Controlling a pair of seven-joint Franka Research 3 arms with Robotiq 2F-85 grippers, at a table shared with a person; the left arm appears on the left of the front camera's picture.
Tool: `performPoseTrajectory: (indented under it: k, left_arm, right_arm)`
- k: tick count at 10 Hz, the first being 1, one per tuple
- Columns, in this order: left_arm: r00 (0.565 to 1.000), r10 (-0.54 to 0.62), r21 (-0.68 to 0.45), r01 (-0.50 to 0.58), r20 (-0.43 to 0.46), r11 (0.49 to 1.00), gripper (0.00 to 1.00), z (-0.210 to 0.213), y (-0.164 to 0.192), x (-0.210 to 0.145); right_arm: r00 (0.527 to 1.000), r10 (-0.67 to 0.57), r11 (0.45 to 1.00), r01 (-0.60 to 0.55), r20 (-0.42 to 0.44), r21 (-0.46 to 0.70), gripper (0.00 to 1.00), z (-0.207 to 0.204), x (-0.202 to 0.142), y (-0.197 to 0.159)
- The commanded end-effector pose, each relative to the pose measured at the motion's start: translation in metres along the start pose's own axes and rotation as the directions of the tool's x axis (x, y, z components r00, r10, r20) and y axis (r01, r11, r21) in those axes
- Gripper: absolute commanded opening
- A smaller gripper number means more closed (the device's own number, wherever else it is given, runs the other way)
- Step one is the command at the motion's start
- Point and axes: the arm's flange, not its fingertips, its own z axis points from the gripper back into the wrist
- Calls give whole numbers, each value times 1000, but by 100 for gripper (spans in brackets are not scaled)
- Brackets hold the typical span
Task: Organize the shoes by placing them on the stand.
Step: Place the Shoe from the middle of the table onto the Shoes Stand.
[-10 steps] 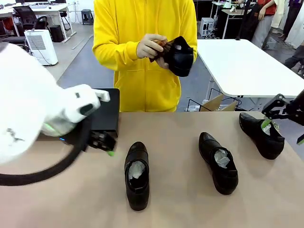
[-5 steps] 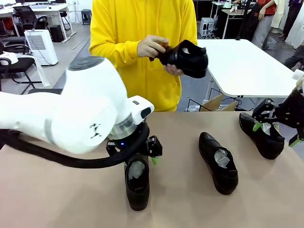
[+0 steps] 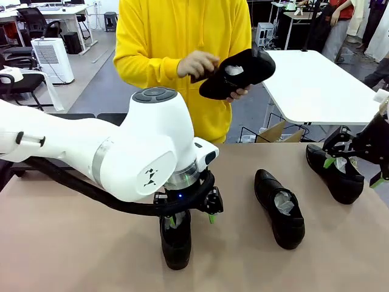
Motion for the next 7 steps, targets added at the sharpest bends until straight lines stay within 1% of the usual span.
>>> performPoseTrajectory:
  k: [1, 2, 3, 4, 6, 7]
  left_arm:
    - [999, 39, 18, -39, 30, 999, 100, -2, -9, 9]
    - [997, 68, 31, -69, 29, 997, 100, -9, -8, 13]
    - [994, 112, 48, -112, -3, 993, 100, -15, -7, 20]
    - [991, 128, 38, -127, -28, 991, 100, -17, -9, 23]
    - [990, 137, 57, -136, -30, 989, 100, -28, -12, 27]
    - [990, 141, 73, -140, -6, 987, 100, -33, -14, 29]
  right_arm:
    - [1000, 3, 1000, -3, -1, 13, 100, -1, 2, 1]
    - [1000, 3, 1000, -3, -1, 13, 100, -1, 2, 1]
    - [1000, 3, 1000, -3, -1, 13, 100, -1, 2, 1]
    - [1000, 3, 1000, -3, -1, 13, 100, -1, 2, 1]
    - [1000, 3, 1000, -3, -1, 13, 100, -1, 2, 1]
    - [1000, 3, 1000, -3, -1, 13, 100, -1, 2, 1]
